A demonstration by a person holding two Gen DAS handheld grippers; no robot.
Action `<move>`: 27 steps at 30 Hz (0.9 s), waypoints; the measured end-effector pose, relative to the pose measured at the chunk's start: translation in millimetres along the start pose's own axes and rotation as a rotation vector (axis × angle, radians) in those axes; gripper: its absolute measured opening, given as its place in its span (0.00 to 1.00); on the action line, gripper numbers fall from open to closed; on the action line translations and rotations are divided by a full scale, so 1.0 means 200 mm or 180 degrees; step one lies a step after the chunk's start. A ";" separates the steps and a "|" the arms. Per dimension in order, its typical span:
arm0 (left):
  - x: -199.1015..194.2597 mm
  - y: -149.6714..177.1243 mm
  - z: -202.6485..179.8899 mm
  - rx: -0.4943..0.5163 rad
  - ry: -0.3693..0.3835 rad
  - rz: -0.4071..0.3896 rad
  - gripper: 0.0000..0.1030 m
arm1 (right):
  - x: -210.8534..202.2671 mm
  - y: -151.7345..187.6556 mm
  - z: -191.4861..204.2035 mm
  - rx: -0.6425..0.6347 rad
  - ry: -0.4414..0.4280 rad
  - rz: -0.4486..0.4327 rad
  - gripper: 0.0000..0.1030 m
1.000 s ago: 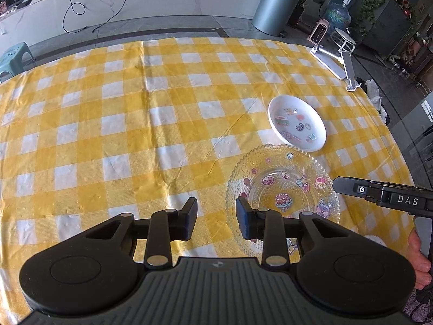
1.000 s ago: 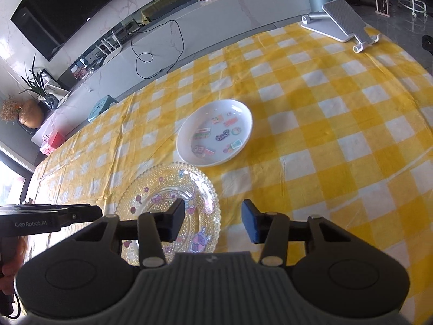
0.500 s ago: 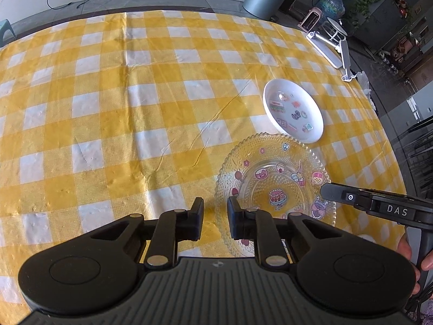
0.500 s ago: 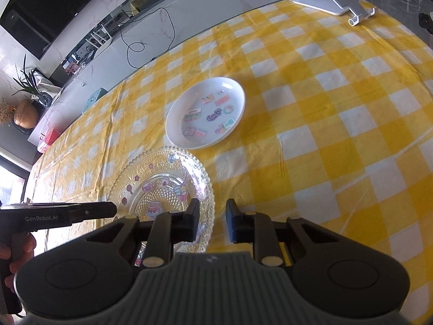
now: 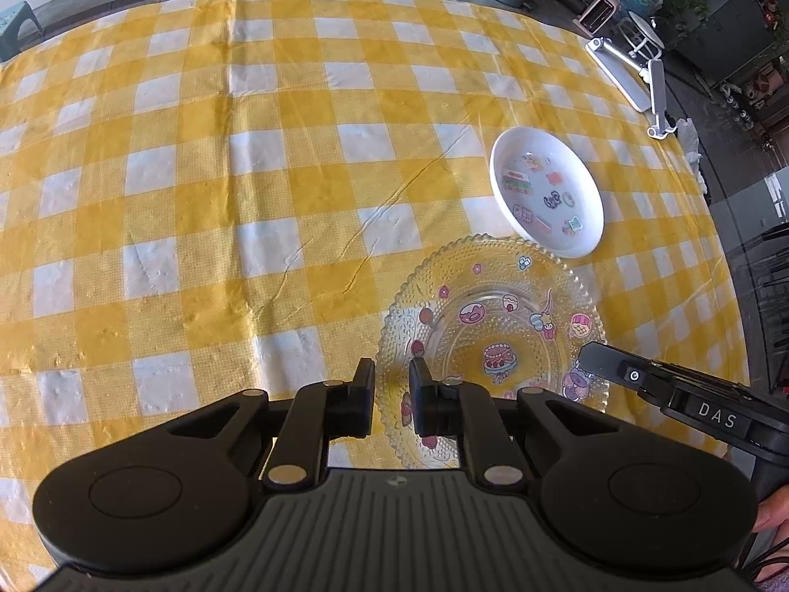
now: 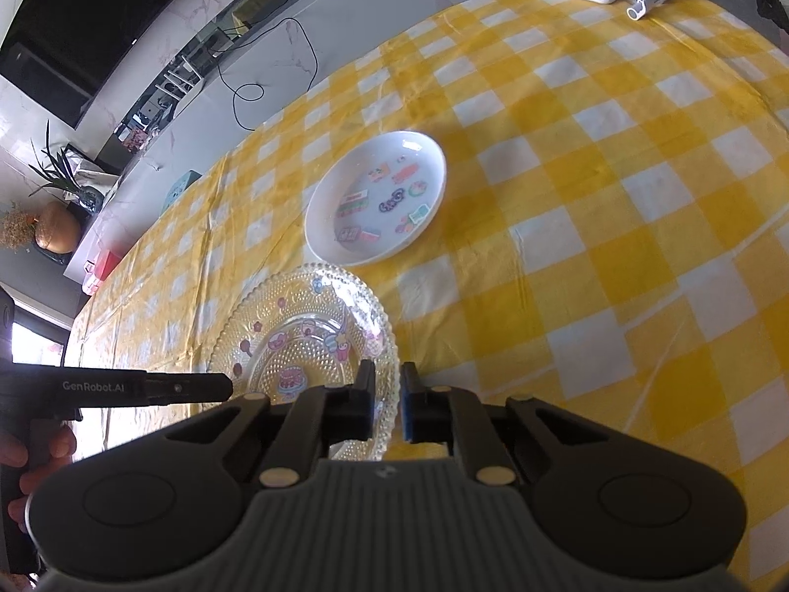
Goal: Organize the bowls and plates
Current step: 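Carry the glass plate with the left tool and lower it onto the Fruity plate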
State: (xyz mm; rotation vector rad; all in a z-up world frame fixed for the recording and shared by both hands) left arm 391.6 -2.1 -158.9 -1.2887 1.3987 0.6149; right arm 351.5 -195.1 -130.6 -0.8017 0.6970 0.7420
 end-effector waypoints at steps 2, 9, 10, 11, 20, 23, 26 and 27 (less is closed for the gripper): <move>0.00 0.00 -0.01 -0.0003 -0.0076 0.0013 0.16 | 0.00 0.00 0.00 -0.0008 0.0002 -0.0012 0.08; -0.02 0.01 -0.06 -0.0012 -0.0234 0.0008 0.15 | -0.02 0.01 -0.03 0.0125 -0.0049 0.0040 0.08; -0.03 0.02 -0.07 -0.0004 -0.0244 0.0005 0.15 | -0.02 0.01 -0.03 0.0130 -0.0057 0.0050 0.08; -0.04 0.02 -0.08 0.0003 -0.0251 -0.0001 0.15 | -0.03 0.01 -0.04 0.0133 -0.0064 0.0055 0.08; -0.15 0.01 -0.22 0.0062 -0.0350 -0.0123 0.15 | -0.13 -0.01 -0.10 0.0309 -0.0218 0.0036 0.08; -0.18 0.03 -0.26 0.0053 -0.0370 -0.0146 0.15 | -0.16 -0.02 -0.14 0.0374 -0.0264 0.0030 0.08; -0.21 0.05 -0.32 0.0013 -0.0365 -0.0172 0.15 | -0.19 -0.02 -0.17 0.0425 -0.0292 0.0028 0.08; -0.21 0.06 -0.34 0.0001 -0.0369 -0.0178 0.15 | -0.21 -0.02 -0.19 0.0438 -0.0299 0.0030 0.08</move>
Point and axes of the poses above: each gripper's, at about its wrist camera, not at the fingertips, and x roughly the way its jaws point, z to its left, y to its underside, the point moved 7 cm from there along x, roughly the way its jaws point, and after that the axes turned 3 degrees about -z, right-handed, at the moved point
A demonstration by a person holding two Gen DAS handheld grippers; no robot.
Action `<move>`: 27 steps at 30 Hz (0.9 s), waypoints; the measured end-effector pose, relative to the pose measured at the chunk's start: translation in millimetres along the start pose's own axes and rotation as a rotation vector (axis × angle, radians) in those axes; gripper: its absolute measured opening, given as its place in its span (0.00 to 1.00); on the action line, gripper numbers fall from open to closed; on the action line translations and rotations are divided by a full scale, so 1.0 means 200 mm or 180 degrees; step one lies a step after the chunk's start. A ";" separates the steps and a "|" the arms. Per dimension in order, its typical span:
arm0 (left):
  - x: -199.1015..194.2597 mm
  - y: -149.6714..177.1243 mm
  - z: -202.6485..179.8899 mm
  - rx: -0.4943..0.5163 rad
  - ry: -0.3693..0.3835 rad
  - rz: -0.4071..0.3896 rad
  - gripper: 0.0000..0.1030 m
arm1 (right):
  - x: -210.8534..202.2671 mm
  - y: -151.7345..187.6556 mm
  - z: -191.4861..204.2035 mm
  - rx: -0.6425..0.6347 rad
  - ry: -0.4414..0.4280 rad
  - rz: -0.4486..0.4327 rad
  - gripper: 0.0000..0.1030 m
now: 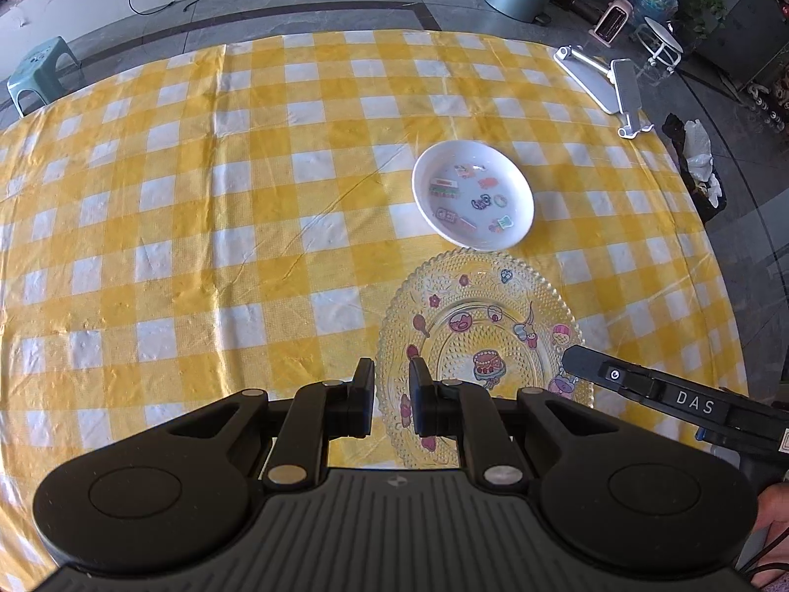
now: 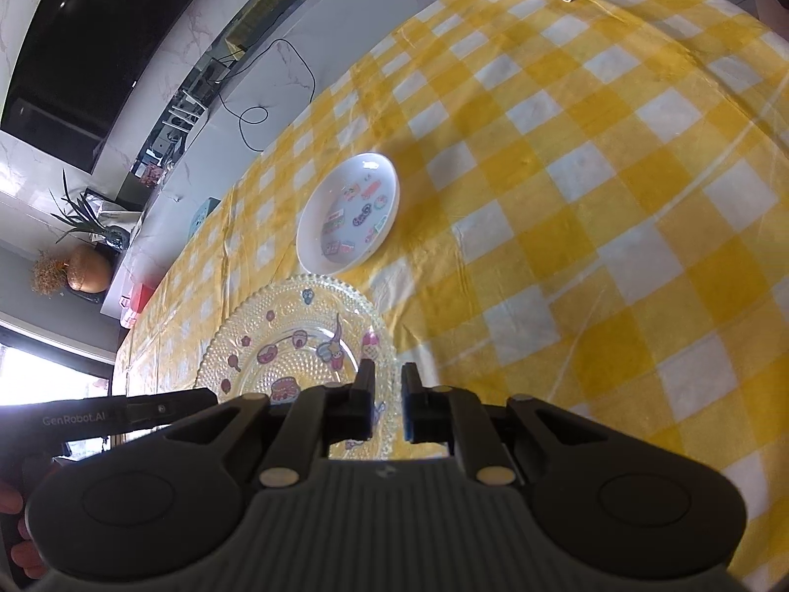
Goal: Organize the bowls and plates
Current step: 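Carry the glass plate with the left tool and lower it onto the Fruity plate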
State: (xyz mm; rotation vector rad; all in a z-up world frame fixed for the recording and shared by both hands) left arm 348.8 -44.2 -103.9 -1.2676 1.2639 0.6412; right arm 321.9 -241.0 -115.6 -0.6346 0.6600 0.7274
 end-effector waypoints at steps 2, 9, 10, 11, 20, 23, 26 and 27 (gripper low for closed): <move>-0.02 0.02 -0.04 -0.0001 -0.0016 -0.0026 0.15 | -0.04 0.01 -0.02 0.0017 -0.0021 0.0010 0.08; -0.08 0.14 -0.22 -0.0093 0.0022 -0.0131 0.15 | -0.22 0.03 -0.13 -0.0015 -0.0038 -0.0071 0.08; -0.08 0.17 -0.24 -0.0097 0.0013 -0.0139 0.15 | -0.24 0.03 -0.14 -0.0020 -0.0041 -0.0079 0.08; -0.08 0.19 -0.26 -0.0108 0.0005 -0.0144 0.15 | -0.26 0.03 -0.16 -0.0026 -0.0043 -0.0089 0.08; -0.14 0.42 -0.40 -0.0332 -0.0069 -0.0290 0.15 | -0.36 0.08 -0.27 -0.0032 -0.0010 -0.0108 0.08; -0.16 0.48 -0.45 -0.0367 -0.0089 -0.0411 0.15 | -0.37 0.09 -0.29 -0.0078 0.0054 -0.0118 0.08; -0.17 0.53 -0.48 -0.0442 -0.0067 -0.0491 0.15 | -0.38 0.11 -0.33 -0.0070 0.0096 -0.0094 0.08; -0.17 0.54 -0.49 -0.0469 -0.0065 -0.0511 0.15 | -0.39 0.12 -0.34 -0.0063 0.0104 -0.0084 0.08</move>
Point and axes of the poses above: each gripper's, at about its wrist camera, not at the fingertips, and x roughly the way its jaws point, z to its left, y to its underside, the point moved 7 cm from there along x, roughly the way its jaws point, and after that the axes turned 3 degrees about -z, right-handed, at the moved point
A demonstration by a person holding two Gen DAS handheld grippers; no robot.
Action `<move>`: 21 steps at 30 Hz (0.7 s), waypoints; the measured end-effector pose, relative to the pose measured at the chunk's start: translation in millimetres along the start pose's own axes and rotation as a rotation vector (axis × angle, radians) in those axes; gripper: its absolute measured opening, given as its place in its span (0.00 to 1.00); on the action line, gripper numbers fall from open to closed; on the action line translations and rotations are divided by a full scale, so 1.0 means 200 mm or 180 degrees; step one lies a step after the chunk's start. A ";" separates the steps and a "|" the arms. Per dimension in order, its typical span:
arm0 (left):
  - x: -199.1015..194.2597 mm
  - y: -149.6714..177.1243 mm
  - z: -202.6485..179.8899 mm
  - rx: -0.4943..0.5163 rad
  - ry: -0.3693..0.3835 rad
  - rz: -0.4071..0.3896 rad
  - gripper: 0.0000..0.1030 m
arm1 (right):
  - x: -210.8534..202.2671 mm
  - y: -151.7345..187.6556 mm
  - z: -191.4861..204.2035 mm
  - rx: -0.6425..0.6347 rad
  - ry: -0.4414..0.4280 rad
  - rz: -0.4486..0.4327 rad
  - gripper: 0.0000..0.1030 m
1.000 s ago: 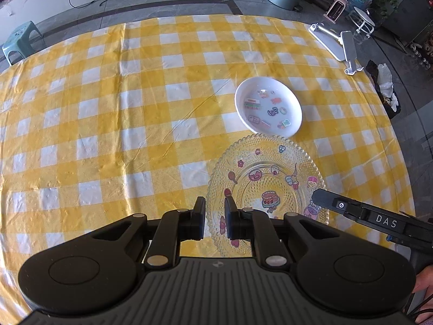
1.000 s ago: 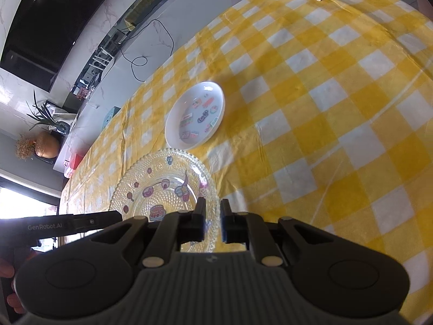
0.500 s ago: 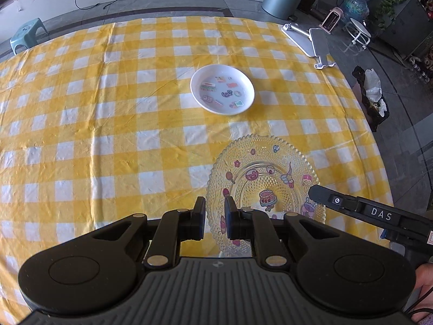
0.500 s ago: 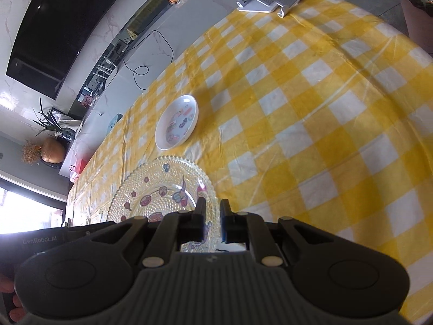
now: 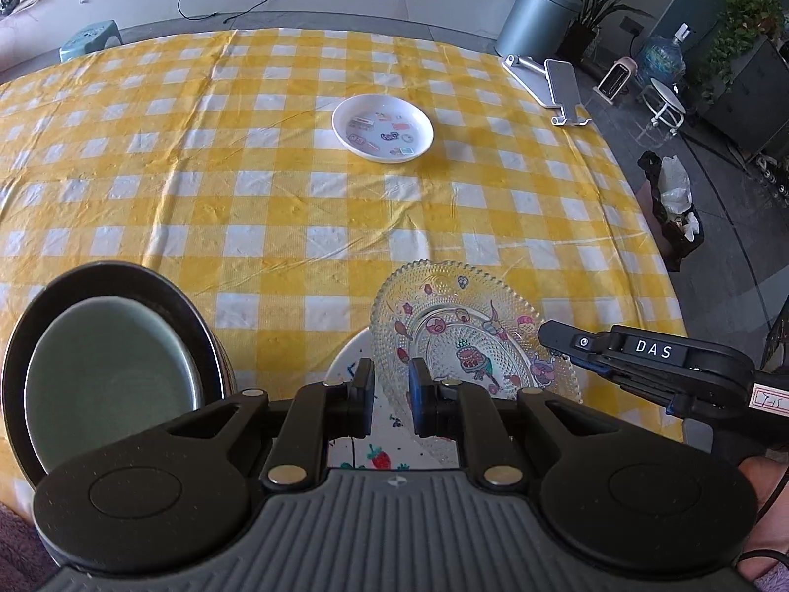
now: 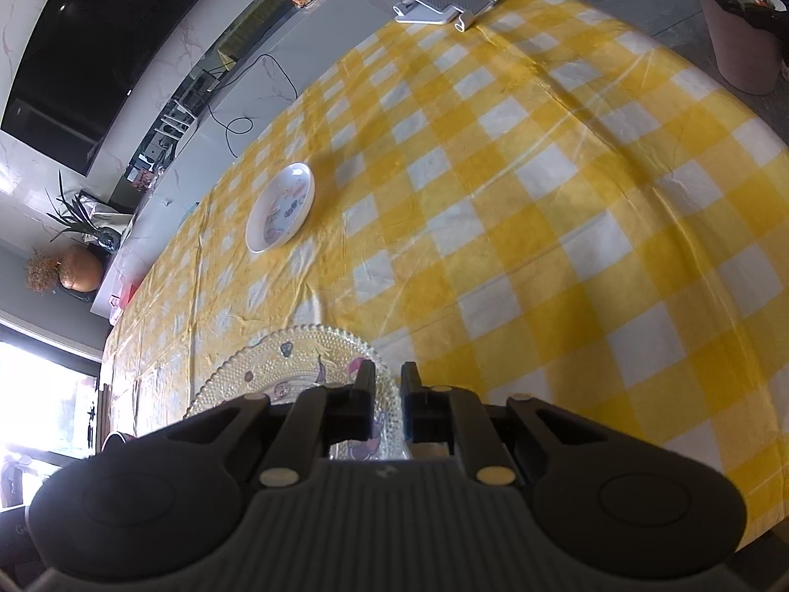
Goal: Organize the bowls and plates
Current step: 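Carry the glass plate with the left tool and lower it onto the Fruity plate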
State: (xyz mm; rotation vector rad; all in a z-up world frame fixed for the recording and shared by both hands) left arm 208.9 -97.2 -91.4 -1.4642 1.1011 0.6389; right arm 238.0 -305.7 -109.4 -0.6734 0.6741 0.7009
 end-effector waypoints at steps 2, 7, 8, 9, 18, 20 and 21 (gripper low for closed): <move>0.00 0.03 0.00 -0.0032 -0.0006 -0.0027 0.15 | -0.01 0.02 -0.02 -0.0006 0.0014 0.0016 0.08; 0.02 0.13 0.00 -0.0145 -0.0026 -0.0043 0.15 | -0.04 0.05 -0.04 -0.0043 0.0059 0.0001 0.08; 0.02 0.16 0.01 -0.0175 -0.0029 -0.0031 0.15 | -0.04 0.06 -0.04 -0.0060 0.0077 -0.0001 0.08; 0.03 0.18 0.02 -0.0211 -0.0030 -0.0014 0.15 | -0.04 0.06 -0.04 -0.0084 0.0093 0.0000 0.08; 0.10 0.27 0.09 -0.0409 -0.0070 0.0048 0.15 | -0.01 0.10 0.00 -0.0303 0.0171 0.0049 0.08; 0.10 0.28 0.09 -0.0401 -0.0103 0.0037 0.15 | -0.01 0.11 0.01 -0.0344 0.0186 0.0051 0.08; 0.11 0.28 0.09 -0.0396 -0.0113 0.0031 0.15 | -0.01 0.11 0.01 -0.0357 0.0187 0.0054 0.08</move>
Point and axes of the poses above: each gripper's, at about its wrist camera, not at the fingertips, and x roughly the way its jaws point, z to its left, y to its underside, the point moved 7 cm from there along x, roughly the way its jaws point, and after that the axes turned 3 degrees about -z, right-handed, at the moved point
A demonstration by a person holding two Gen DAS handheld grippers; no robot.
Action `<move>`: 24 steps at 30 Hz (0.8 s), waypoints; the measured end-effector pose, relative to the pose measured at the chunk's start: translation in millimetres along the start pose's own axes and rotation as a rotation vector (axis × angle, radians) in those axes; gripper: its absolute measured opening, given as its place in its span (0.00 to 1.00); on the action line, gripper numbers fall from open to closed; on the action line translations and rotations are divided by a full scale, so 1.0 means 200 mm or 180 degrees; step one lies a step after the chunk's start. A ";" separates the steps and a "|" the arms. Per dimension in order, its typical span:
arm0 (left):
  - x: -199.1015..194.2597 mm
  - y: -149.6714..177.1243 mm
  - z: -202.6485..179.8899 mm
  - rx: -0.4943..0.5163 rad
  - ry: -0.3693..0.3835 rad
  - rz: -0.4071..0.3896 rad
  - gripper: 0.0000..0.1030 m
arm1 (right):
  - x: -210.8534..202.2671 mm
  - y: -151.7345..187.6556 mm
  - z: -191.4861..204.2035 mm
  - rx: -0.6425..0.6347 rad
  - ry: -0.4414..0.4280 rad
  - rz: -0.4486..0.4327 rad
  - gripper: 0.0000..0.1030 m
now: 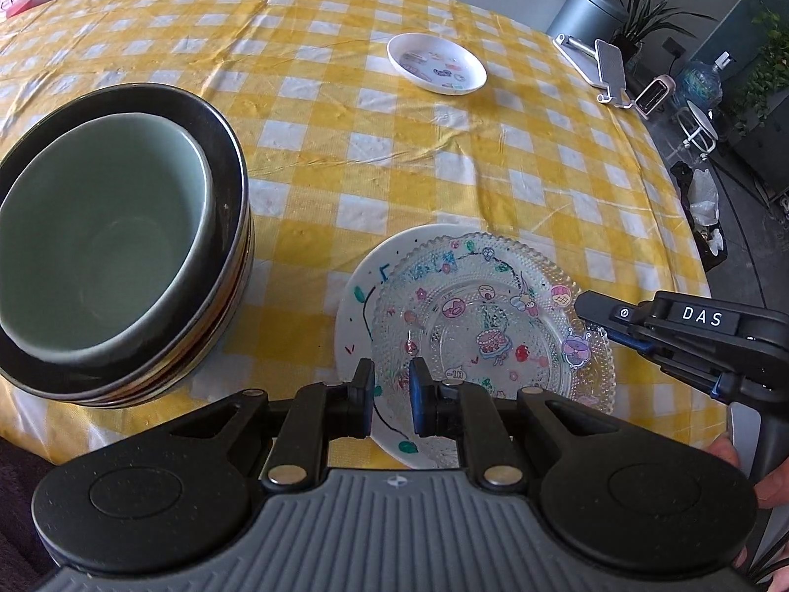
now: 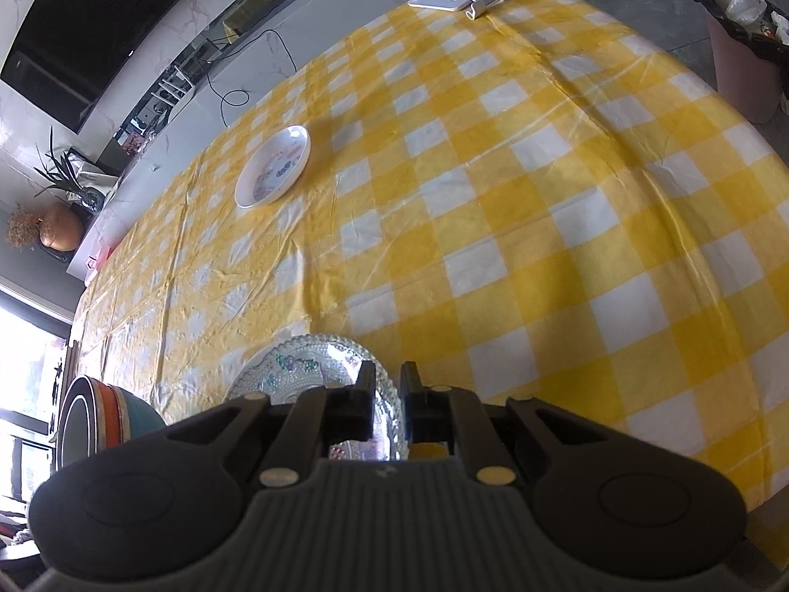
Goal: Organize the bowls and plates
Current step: 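Carry the glass plate with the left tool and lower it onto the Fruity plate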
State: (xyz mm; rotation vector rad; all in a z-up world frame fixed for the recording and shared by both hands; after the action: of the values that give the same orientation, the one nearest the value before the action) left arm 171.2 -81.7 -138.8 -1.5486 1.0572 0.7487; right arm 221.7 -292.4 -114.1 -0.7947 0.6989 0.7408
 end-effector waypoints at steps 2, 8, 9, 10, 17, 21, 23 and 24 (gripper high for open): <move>0.01 0.00 0.00 -0.0004 -0.0013 -0.0001 0.15 | 0.00 0.00 0.00 -0.0021 0.0003 -0.0001 0.08; 0.01 0.02 0.00 -0.0030 -0.0004 0.0009 0.15 | 0.00 0.00 0.02 -0.0135 0.0063 -0.0036 0.09; 0.02 0.02 0.01 -0.0033 -0.0002 0.0011 0.15 | 0.00 0.00 0.03 -0.0157 0.0073 -0.0042 0.09; 0.02 0.02 0.01 -0.0033 -0.0001 0.0013 0.15 | 0.00 0.00 0.03 -0.0176 0.0082 -0.0046 0.09; 0.02 0.02 0.02 -0.0061 0.0016 0.0005 0.15 | 0.00 0.01 0.05 -0.0278 0.0124 -0.0058 0.09; 0.02 0.02 0.02 -0.0062 0.0024 0.0001 0.14 | -0.01 0.01 0.06 -0.0334 0.0150 -0.0061 0.09; 0.02 0.02 0.02 -0.0064 0.0015 -0.0009 0.14 | -0.01 0.01 0.07 -0.0365 0.0159 -0.0060 0.09; 0.02 0.02 0.02 -0.0059 0.0006 -0.0019 0.14 | -0.01 0.01 0.07 -0.0381 0.0163 -0.0057 0.09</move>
State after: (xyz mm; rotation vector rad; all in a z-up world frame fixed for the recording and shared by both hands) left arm 169.5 -78.6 -144.2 -1.5679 1.0493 0.7549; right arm 222.8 -280.0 -106.8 -0.9306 0.6973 0.7532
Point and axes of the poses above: each gripper's, at about its wrist camera, not at the fingertips, and x roughly the way its jaws point, z to its left, y to its underside, the point moved 7 cm from there along x, roughly the way its jaws point, and after that the axes turned 3 degrees about -z, right-handed, at the moved point
